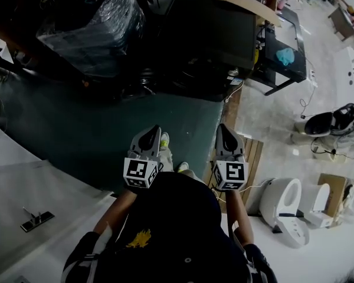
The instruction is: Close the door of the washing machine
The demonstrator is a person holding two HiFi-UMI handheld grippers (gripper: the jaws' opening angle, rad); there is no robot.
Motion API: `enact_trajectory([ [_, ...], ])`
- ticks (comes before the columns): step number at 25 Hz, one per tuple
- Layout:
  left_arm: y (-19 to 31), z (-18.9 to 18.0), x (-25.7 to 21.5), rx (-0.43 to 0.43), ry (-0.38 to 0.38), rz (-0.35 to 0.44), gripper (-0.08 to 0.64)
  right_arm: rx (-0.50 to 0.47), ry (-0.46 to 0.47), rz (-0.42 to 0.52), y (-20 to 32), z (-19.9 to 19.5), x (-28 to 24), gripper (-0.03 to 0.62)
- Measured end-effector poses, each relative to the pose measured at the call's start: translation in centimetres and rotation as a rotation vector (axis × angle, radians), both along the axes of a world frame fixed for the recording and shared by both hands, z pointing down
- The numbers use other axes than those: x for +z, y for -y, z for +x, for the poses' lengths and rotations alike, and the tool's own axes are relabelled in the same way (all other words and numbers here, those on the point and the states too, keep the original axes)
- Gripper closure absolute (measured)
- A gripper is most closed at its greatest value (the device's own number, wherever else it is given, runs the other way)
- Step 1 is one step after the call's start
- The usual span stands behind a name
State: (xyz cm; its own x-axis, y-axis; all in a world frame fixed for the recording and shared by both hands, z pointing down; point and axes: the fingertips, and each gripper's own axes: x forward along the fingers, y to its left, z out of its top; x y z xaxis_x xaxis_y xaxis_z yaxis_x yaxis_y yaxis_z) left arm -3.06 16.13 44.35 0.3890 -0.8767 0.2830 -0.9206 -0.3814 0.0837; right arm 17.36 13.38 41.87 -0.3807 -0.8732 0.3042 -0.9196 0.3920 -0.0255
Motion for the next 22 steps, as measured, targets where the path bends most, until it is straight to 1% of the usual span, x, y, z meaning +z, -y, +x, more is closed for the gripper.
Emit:
enact_trajectory([
  [4,3.0,-2.6,-0.5,-0.027,-0.017,0.019,0.543,-0.053,-0.029,0.015,2.6,-3.1,-1.1,0.566],
  [8,5.8,-5.1,-0.6,-0.047,-0.032,0.028,0.543,-0.067,-0.045,0.031,5.6,-5.4,-2.1,0.566],
  [12,8.3,-7.7,-0.7,-0.054,-0.029,0.029,0.543,-0.076,-0.032,0.032,8.0,-8.5,-2.9,0.566],
  [17,11.7,-10.8,0.1,-0.067,-0.033,0.017,0.543,-0.074,-0.027,-0.032,9.7,-11.2,-1.2,0.566],
  [22,14.8,-12.9,1.2,-0.053,-0.044,0.000,0.543,-0.060,-0.046,-0.081,11.7,-13.1,0.2,0.566],
])
